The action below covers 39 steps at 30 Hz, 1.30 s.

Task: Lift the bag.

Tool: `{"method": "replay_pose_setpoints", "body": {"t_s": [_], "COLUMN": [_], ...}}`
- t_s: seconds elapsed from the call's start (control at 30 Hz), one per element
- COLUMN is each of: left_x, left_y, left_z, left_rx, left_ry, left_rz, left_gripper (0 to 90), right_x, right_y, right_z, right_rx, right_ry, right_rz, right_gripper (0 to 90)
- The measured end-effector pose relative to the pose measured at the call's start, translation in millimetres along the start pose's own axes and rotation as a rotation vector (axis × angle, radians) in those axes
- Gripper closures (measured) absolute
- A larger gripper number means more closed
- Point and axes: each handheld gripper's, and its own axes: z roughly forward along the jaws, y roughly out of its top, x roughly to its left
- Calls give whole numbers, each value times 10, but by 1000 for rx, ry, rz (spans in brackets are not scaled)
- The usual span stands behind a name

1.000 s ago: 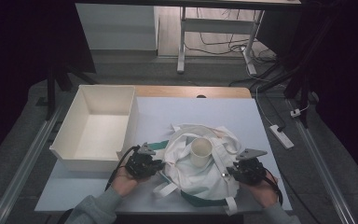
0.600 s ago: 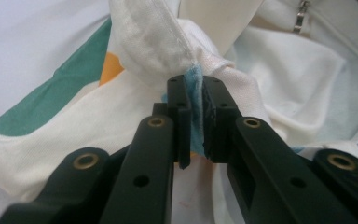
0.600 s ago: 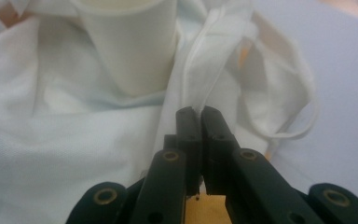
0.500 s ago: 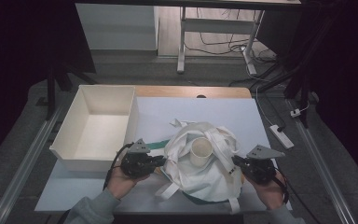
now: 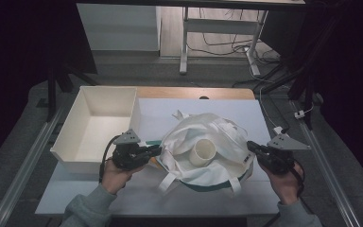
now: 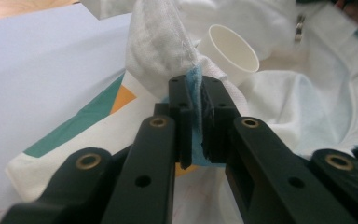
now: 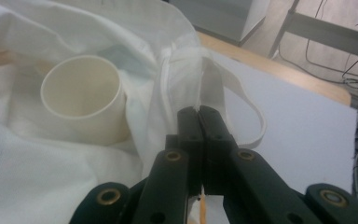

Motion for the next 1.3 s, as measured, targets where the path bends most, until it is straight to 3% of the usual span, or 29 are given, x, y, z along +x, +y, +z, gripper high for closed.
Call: {"method": "replay_pose_setpoints", "body": {"t_s": [0.2,0.33,0.5,0.63,0.83,0.97,1.17,1.3], "left_x": [14,25,38,162,335,462,633,750], "left_y": [84,143,267,413,589,663,714,729], "left_z": [-151,-237,-315,-362,-462,-442,-312,-248], "left_rx": [-40,-63,-82,-100,-124,-108,-52,-24], "left_ry": [-17,-5,19,27,78,89,104,96], "left_rz": [-18,-10,20,8,14,-2,-20,-41], "left_gripper": [833,833,833,836,851,856,859,860], "right_x": [-59,-112,-134,-164,-275,-347,-394,-501], "right_y": [160,268,406,532,662,712,750,740], "right_z": [-119,-232,-252,-227,-209,-167,60,228], "right_rx": [-55,-99,-115,-131,-156,-164,-111,-79], "right_ry": [-31,-61,-82,-102,-136,-145,-162,-171], "right_rz": [-16,-16,-32,-49,-45,-27,-42,-15], "right_gripper": [893,893,894,895,895,895,895,896]}}
